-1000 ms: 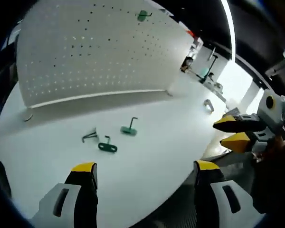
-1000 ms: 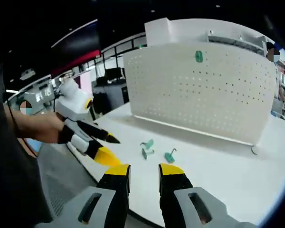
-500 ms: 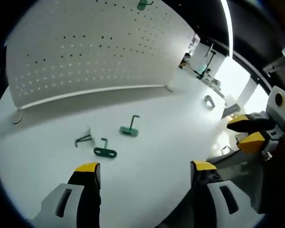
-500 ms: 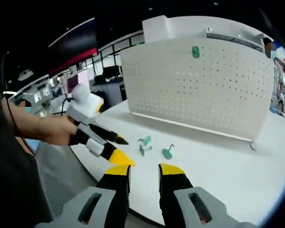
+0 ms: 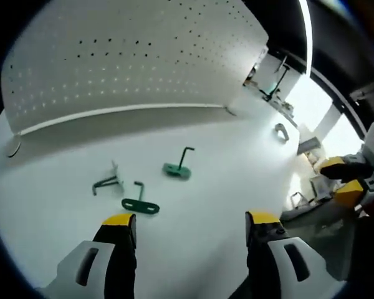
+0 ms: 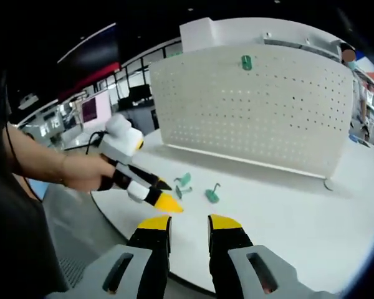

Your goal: Insert the hook assembly into the mounting plate slot until the hook locks in place.

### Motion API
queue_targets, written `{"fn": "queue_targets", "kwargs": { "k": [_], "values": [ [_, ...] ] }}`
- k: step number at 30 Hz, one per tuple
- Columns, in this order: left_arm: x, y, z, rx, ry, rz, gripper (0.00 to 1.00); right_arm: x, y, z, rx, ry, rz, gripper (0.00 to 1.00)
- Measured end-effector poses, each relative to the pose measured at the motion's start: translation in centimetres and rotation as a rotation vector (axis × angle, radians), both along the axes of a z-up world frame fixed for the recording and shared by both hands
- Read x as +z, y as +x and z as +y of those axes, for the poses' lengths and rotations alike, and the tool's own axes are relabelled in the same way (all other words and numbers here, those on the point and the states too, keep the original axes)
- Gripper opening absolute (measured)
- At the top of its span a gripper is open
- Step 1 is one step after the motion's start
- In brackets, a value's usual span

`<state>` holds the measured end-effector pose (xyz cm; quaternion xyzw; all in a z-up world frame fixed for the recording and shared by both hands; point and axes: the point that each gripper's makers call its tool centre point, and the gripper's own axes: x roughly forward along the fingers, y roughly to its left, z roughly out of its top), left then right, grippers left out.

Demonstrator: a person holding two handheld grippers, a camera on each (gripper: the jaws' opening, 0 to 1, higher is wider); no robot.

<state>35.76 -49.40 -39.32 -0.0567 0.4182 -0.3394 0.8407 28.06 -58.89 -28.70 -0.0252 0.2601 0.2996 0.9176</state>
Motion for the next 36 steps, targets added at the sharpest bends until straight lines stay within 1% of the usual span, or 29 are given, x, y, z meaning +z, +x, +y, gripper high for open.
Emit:
{"fn": "queue_targets", "kwargs": {
  "k": [12, 17, 19, 22, 26, 29, 36],
  "values": [
    [-1.2, 0.9, -0.3, 0.018, 0.014, 0.024, 0.72, -0.2, 0.4, -0.4, -0.009, 0.003, 0.009, 0.22],
    [-1.9, 1.4, 0.1, 0.036, 0.035, 0.039, 0.68, -0.5, 0.4, -0.6, -0.014, 0.005, 0.017, 0.22],
    [-2.1, 1.6, 0.2, 0.04, 0.042, 0.044, 0.65, -0.5, 0.4, -0.7, -0.015, 0.005, 0.021, 0.22],
    [-2.4, 2.4, 0.4, 0.046, 0.063, 0.018, 0.59, -0.5, 0.4, -0.8, -0.02, 0.006, 0.022, 0.22],
    [-2.3, 3.0, 0.3, 0.055, 0.071, 0.012, 0.51, -0.5, 0.4, -1.3, -0.03, 0.005, 0.024, 0.22],
    [-2.4, 3.5, 0.8, 0.06, 0.083, 0.006, 0.44, -0.6, 0.4, -1.6, -0.038, 0.002, 0.028, 0.22],
    [-2.9, 4.0, 2.1, 0.048, 0.168, -0.024, 0.28, -0.9, 0.3, -1.9, -0.043, -0.001, 0.037, 0.22]
  ]
}}
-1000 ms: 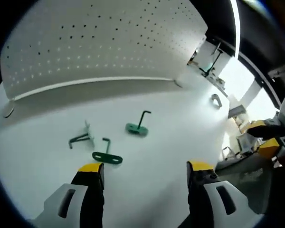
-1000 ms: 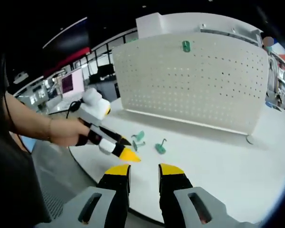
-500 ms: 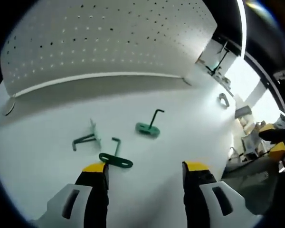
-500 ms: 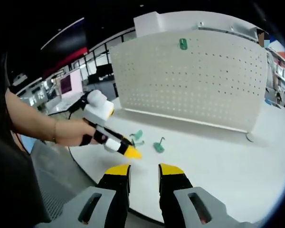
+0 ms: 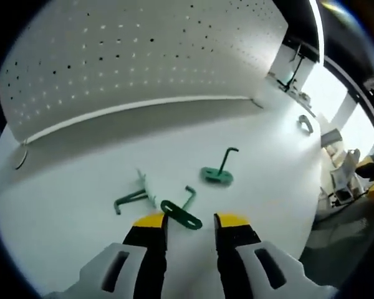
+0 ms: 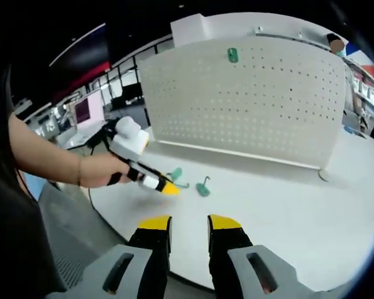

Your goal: Insert the hook assembly into the mounting plate slot until the hook locks in place.

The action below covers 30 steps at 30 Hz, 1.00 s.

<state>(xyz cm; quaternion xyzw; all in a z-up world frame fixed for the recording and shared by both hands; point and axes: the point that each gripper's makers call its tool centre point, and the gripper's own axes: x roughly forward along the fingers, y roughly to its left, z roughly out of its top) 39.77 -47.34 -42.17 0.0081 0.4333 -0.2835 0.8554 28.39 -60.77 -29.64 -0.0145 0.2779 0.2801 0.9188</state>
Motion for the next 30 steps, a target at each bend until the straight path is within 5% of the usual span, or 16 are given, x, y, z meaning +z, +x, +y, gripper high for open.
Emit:
{"fn": "queue_targets", "kwargs": {
  "k": [19, 30],
  "values": [
    [-0.2, 1.0, 1.3, -0.015, 0.087, -0.043, 0.08, -0.5, -0.2, 0.3, 0.009, -0.01, 0.014, 0.21],
    [0.0, 1.0, 1.2, -0.033, 0.073, -0.04, 0.04, -0.5, -0.2, 0.4, 0.012, -0.012, 0.016, 0.21]
  ]
}}
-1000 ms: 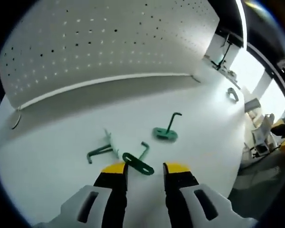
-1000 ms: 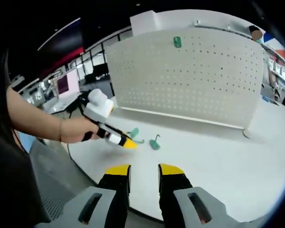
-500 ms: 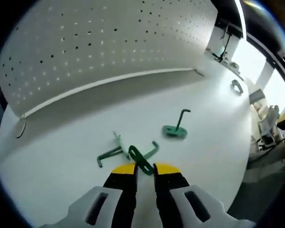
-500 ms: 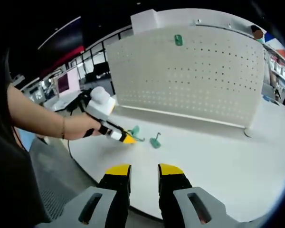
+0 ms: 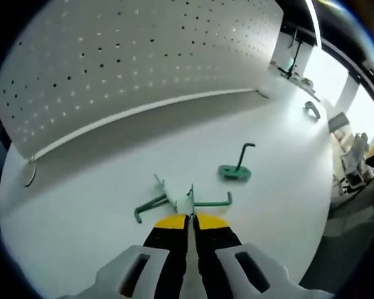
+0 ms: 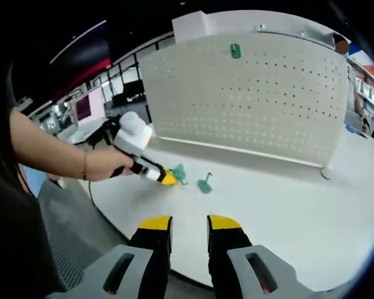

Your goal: Insert the hook assembly into the mounting plate slot until the hook locks in place.

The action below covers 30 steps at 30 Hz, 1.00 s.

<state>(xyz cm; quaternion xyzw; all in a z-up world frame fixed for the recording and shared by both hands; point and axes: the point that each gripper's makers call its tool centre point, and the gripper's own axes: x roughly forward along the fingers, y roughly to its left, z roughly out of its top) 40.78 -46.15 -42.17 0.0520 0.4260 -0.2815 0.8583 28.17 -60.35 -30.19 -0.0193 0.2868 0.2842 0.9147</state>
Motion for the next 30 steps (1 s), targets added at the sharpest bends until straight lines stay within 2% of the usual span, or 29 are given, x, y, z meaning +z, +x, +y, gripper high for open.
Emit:
{"fn": "queue_targets", "kwargs": {
  "k": [10, 18, 30],
  "values": [
    [0.9, -0.3, -0.5, -0.002, -0.046, 0.004, 0.04, 0.1, 0.0, 0.4, 0.008, -0.001, -0.004, 0.21],
    [1.4, -0.9, -0.3, -0.021, -0.04, -0.001, 0.04, 0.1, -0.1, 0.6, 0.018, -0.006, -0.006, 0.21],
    [3.5, -0.7, -0.2, -0.033, -0.052, -0.047, 0.03, 0.6, 0.0, 0.9, 0.032, -0.004, -0.026, 0.21]
  ]
}}
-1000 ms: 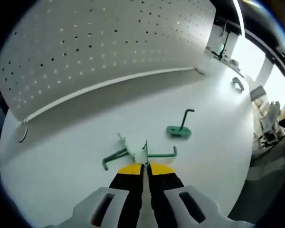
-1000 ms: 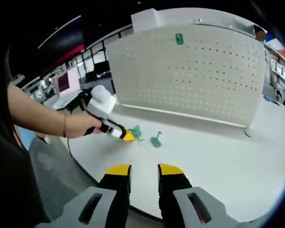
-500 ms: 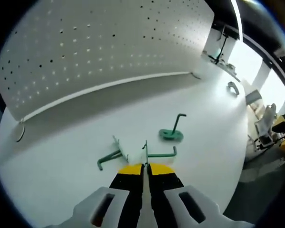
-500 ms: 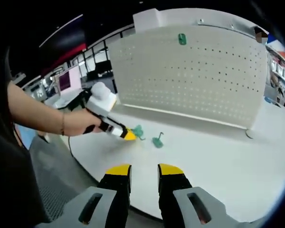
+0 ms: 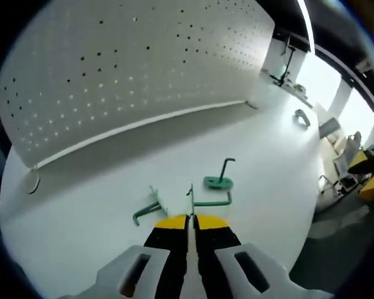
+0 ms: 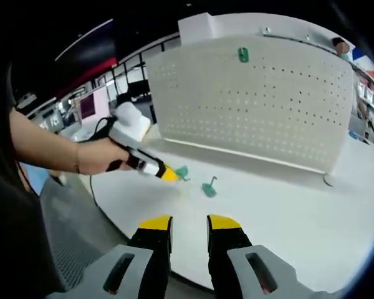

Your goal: Insert the hook assembly into the mounting plate slot until the hook locks in place.

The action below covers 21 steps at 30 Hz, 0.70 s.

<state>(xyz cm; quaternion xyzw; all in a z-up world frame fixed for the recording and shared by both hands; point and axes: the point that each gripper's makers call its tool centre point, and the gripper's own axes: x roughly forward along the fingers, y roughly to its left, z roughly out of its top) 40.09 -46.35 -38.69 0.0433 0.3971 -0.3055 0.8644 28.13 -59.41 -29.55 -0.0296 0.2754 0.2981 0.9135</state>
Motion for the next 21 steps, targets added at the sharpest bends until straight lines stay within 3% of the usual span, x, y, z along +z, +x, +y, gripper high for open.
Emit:
{"fn": "queue_targets", "kwargs": {
  "k": [15, 21],
  "values": [
    [2.1, -1.6, 0.9, -0.026, -0.001, -0.022, 0.03, 0.8, 0.2, 1.1, 0.022, 0.014, -0.032, 0.21],
    [3.6, -2.5, 0.5, -0.033, -0.033, -0.023, 0.03, 0.9, 0.1, 1.7, 0.032, 0.02, -0.034, 0.21]
  ]
}}
